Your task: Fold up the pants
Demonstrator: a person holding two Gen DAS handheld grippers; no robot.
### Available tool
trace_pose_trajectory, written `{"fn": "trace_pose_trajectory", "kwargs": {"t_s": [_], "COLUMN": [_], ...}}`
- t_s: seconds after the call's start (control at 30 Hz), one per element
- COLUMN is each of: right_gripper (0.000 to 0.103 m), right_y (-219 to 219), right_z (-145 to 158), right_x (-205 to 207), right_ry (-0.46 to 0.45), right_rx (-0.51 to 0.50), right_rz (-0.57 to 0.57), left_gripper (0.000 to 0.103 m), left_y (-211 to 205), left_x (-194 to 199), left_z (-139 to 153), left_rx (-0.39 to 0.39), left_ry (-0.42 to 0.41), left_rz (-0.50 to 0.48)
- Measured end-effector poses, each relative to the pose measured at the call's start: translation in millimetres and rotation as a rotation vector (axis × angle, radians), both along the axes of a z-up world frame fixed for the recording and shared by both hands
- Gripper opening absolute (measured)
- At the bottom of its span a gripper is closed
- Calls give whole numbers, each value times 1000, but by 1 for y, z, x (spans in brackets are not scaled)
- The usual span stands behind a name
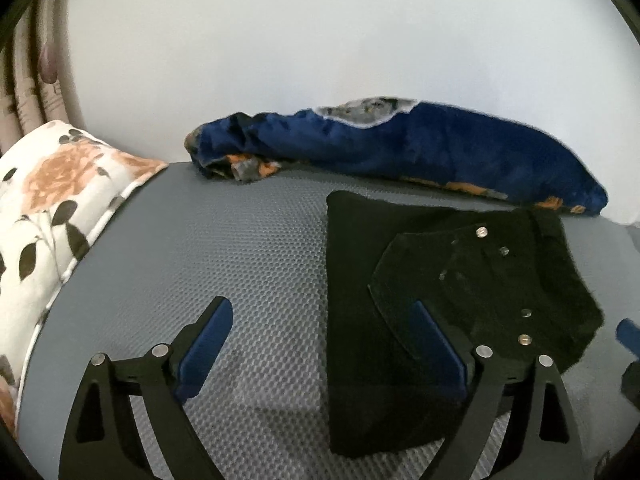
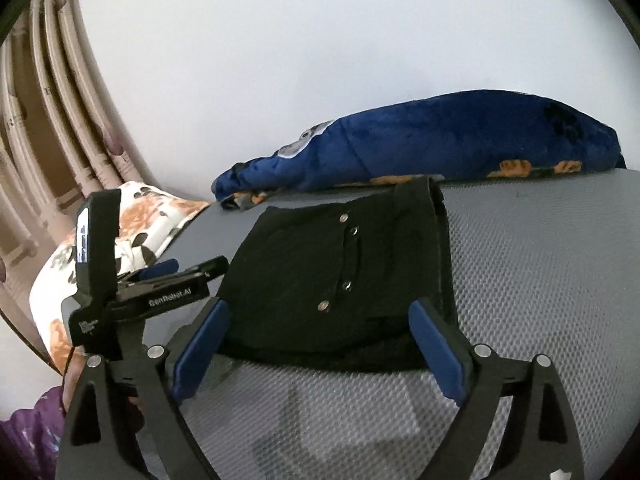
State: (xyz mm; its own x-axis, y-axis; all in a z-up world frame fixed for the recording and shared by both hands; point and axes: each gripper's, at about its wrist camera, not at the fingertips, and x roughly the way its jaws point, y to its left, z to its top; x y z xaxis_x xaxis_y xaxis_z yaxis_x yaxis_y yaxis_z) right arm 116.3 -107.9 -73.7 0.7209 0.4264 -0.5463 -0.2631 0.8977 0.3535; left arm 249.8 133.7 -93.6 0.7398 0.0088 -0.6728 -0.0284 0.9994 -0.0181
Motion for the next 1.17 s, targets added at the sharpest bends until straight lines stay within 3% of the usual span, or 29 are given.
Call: {"fn": "trace_pose_trajectory", "kwargs": {"t_s": [0.37,0.43,0.6,0.77,0.87,0.97,1.17], "right_gripper": [91,91,93,93,93,93,95], "right_y": [2,3,4,-3,-12,-27,-77], "right_z": [16,20,32,39,40,40,33], "right_x": [-25,-30,-43,-56,-64,-75,-92], "right_ry": [-14,-24,-49,-59,-58,-54,-29], "right_rx": [6,4,3,7,7,13,-21], "right_rz": [15,20,26,22,12,-5,-76], "left_gripper": [93,102,103,103,103,103,103], "left_y": [4,4,-2,-4,-6,-13,-25], "left_x": [-32,-39,-61,-79,-86,-104,-125], "left_z": [32,38,57,69,72,80,90], "left_rx": [-11,-13,-11,-65,-70,-40,14], "left_ry": [-50,-63,-125,-124,-111,-167,-178], "left_rz": [1,-10,-54,-63,-64,-37,-33]}}
